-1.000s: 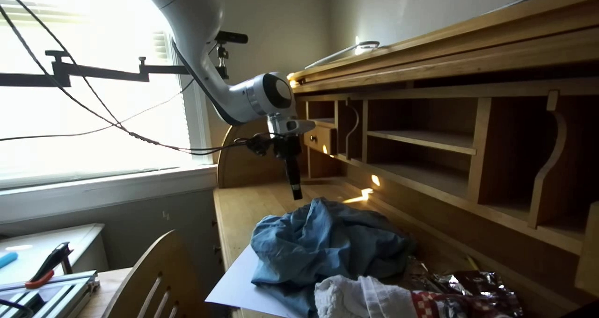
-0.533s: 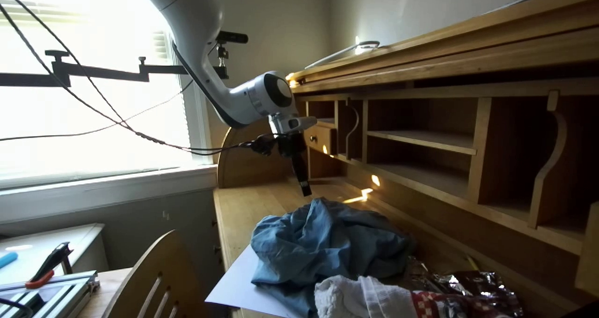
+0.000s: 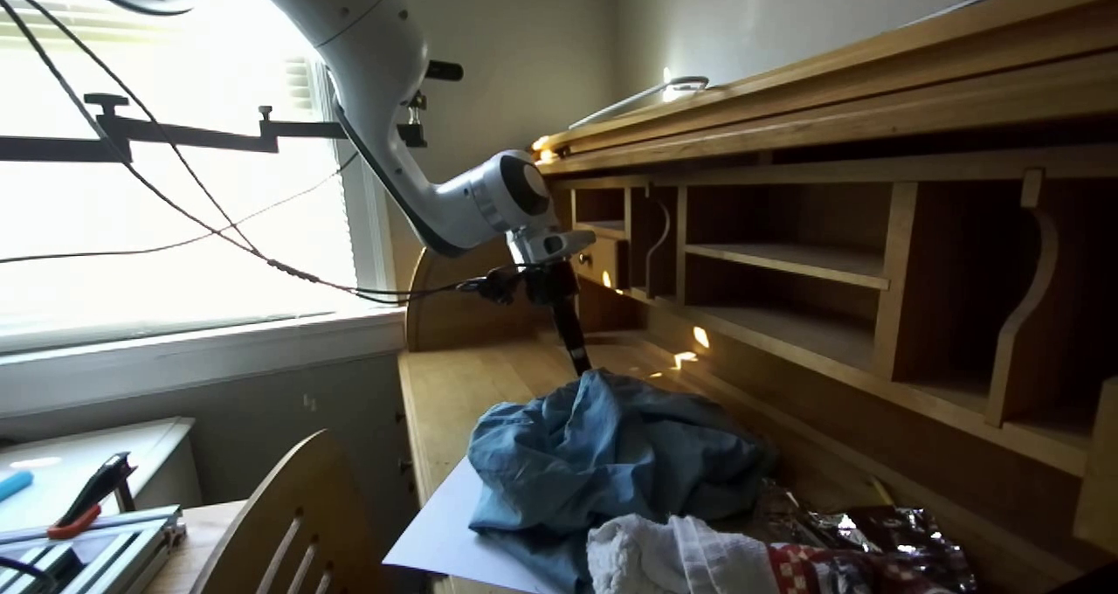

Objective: Fold the blue cloth

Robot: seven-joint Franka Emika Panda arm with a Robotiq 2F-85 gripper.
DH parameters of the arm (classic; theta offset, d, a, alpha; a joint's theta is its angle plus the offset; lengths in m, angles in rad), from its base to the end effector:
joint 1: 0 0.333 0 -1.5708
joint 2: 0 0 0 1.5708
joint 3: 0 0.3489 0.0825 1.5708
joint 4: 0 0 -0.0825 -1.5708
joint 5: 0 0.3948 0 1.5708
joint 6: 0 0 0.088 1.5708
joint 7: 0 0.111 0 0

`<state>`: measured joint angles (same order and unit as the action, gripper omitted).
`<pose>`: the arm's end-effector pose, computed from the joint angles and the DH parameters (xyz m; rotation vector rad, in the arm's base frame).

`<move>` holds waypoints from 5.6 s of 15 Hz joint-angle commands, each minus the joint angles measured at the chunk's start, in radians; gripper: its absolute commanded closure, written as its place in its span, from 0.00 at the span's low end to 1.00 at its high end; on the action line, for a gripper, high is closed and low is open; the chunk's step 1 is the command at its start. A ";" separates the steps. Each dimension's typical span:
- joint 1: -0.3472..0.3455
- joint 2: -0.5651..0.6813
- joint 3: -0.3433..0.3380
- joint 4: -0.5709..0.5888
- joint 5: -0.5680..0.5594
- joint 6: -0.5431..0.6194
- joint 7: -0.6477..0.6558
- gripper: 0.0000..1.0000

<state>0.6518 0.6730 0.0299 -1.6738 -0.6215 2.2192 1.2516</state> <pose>0.5575 0.4227 0.2200 2.7480 -0.2226 0.4229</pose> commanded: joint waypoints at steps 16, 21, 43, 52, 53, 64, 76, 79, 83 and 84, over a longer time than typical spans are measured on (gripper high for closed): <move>0.037 0.154 -0.027 0.162 0.002 0.006 -0.004 0.69; 0.022 0.138 -0.014 0.151 0.026 0.006 -0.032 0.99; -0.205 -0.439 0.124 -0.398 0.441 -0.243 -0.166 1.00; -0.333 -0.626 0.133 -0.620 0.399 -0.204 -0.093 1.00; -0.348 -0.611 0.129 -0.633 0.382 -0.168 -0.071 1.00; -0.440 -0.443 0.027 -0.622 0.292 -0.120 0.193 1.00; -0.434 -0.231 -0.011 -0.440 0.361 -0.129 0.309 1.00; -0.417 -0.172 -0.018 -0.391 0.359 -0.136 0.351 1.00; -0.404 -0.119 -0.019 -0.331 0.365 -0.169 0.384 1.00; -0.404 -0.113 -0.019 -0.315 0.368 -0.180 0.390 1.00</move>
<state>0.2288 0.4932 0.0201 -2.0649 -0.2819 2.0597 1.6077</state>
